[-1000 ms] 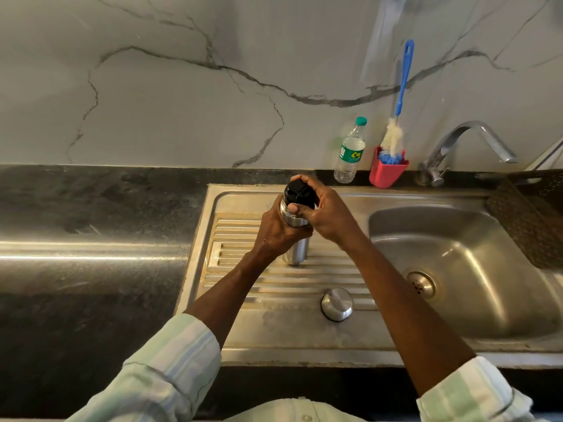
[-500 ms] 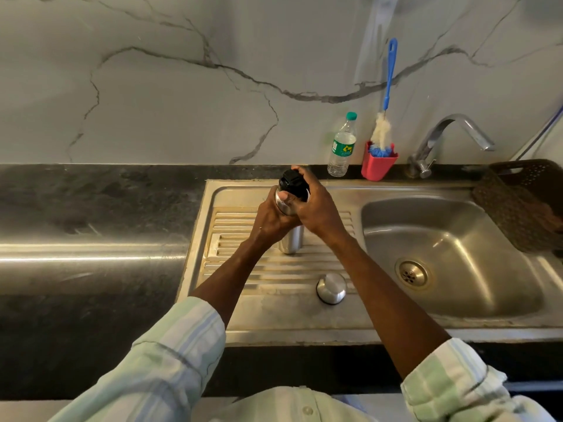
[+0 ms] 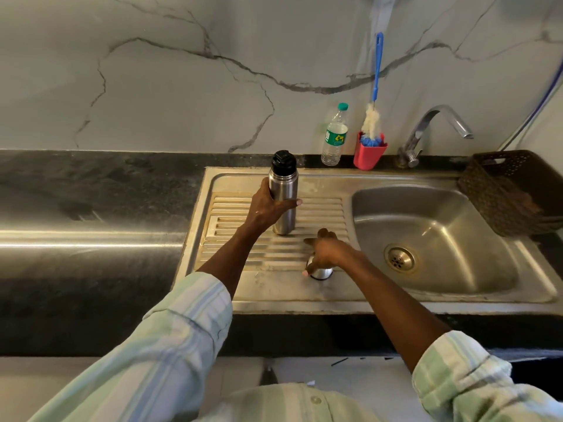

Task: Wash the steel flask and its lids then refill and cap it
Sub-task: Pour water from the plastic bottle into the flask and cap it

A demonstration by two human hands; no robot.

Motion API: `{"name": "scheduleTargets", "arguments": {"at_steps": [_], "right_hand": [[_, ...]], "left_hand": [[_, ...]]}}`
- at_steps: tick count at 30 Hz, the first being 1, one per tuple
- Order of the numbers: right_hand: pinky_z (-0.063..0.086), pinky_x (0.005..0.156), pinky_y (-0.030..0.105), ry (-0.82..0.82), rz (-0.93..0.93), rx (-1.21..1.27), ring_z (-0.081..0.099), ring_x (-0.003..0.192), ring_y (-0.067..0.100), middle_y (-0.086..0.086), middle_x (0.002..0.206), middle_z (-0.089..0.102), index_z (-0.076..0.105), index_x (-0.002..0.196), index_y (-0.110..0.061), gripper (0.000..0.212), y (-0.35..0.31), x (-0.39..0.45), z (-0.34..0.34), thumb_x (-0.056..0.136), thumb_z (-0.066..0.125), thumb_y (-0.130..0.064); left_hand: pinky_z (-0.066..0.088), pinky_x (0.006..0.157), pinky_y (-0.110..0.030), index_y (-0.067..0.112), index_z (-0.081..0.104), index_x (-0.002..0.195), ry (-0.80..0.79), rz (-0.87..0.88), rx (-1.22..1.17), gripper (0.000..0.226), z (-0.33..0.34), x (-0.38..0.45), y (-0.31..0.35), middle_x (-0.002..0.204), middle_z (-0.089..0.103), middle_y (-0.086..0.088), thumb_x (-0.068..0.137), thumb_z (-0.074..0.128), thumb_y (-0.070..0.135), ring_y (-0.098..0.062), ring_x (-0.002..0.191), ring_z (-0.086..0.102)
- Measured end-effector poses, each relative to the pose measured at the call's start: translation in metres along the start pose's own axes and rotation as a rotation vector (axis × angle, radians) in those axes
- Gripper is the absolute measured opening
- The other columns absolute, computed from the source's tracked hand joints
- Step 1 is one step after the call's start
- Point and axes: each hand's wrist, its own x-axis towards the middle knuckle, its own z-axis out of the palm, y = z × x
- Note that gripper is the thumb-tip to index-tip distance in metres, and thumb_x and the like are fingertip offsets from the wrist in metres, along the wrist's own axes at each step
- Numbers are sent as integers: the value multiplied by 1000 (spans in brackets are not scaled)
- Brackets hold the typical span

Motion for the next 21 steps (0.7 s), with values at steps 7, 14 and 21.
{"name": "scheduleTargets", "arguments": {"at_steps": [7, 14, 21], "right_hand": [[46, 102, 41, 69, 31, -69, 47, 127, 32, 10, 146, 41, 39, 147, -22, 85, -4, -9, 7, 74, 81, -35], [50, 84, 35, 791, 53, 645, 59, 103, 27, 14, 118, 61, 53, 121, -6, 48, 1, -13, -68, 83, 73, -28], [42, 94, 13, 752, -503, 564, 50, 113, 13, 8, 135, 51, 42, 146, -13, 68, -25, -36, -153, 85, 72, -17]], "left_hand": [[46, 96, -34, 14, 35, 144, 0, -22, -6, 93, 1, -4, 8, 141, 53, -9, 70, 89, 32, -26, 126, 52], [47, 100, -39, 15, 32, 144, -24, 46, -60, 93, -10, -2, 12, 139, 52, -9, 71, 89, 18, -22, 120, 51], [52, 97, -45, 23, 46, 134, -47, 34, -67, 82, -11, 7, 13, 124, 64, 1, 66, 91, 28, -19, 112, 61]]}}
